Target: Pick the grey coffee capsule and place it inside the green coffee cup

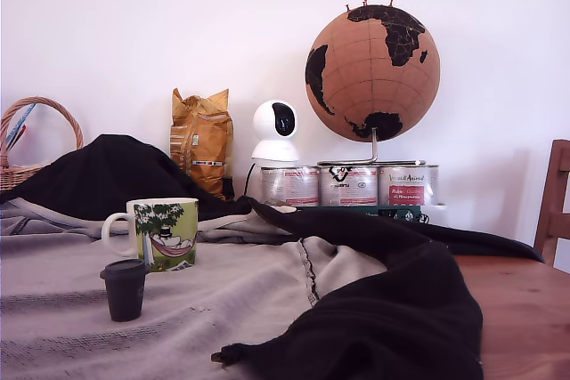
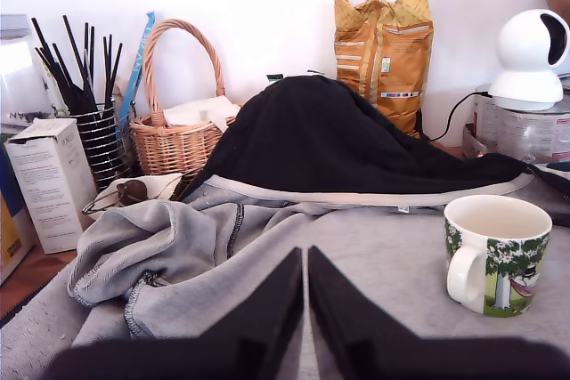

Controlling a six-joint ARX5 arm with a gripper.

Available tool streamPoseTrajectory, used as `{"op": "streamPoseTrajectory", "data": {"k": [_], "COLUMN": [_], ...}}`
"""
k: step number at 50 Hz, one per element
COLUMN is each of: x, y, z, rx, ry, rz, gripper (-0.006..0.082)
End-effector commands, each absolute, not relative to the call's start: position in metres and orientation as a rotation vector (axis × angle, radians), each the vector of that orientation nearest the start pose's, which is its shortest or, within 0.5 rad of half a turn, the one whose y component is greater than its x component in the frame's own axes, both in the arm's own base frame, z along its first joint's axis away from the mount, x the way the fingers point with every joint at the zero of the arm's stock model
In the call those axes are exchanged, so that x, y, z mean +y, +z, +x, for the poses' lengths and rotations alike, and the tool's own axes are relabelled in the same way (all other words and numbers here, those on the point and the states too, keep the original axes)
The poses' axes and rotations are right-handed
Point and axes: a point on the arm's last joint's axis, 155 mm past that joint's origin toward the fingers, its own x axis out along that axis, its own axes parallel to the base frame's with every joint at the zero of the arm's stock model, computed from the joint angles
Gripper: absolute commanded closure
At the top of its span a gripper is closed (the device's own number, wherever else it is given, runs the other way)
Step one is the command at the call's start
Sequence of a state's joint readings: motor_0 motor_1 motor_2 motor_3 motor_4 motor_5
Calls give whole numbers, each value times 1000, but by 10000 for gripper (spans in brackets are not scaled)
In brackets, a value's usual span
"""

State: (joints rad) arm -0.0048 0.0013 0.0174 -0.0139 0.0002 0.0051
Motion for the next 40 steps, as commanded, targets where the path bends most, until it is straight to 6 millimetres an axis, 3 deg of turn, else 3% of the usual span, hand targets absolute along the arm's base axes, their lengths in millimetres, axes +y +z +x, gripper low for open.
{"op": "streamPoseTrajectory", "data": {"k": [1,12,15,22,31,35,40], "x": [-38,-41,-41,-45,-53,-58,-73], "y": [85,87,97,150,222,247,260], "z": [224,224,228,240,236,229,221], "rx": [384,377,336,131,-132,-221,-246], "ry": [-219,-233,-231,-241,-305,-355,-455], "rz": [49,34,15,-76,-213,-292,-350], "gripper": [791,791,791,791,791,791,791]}}
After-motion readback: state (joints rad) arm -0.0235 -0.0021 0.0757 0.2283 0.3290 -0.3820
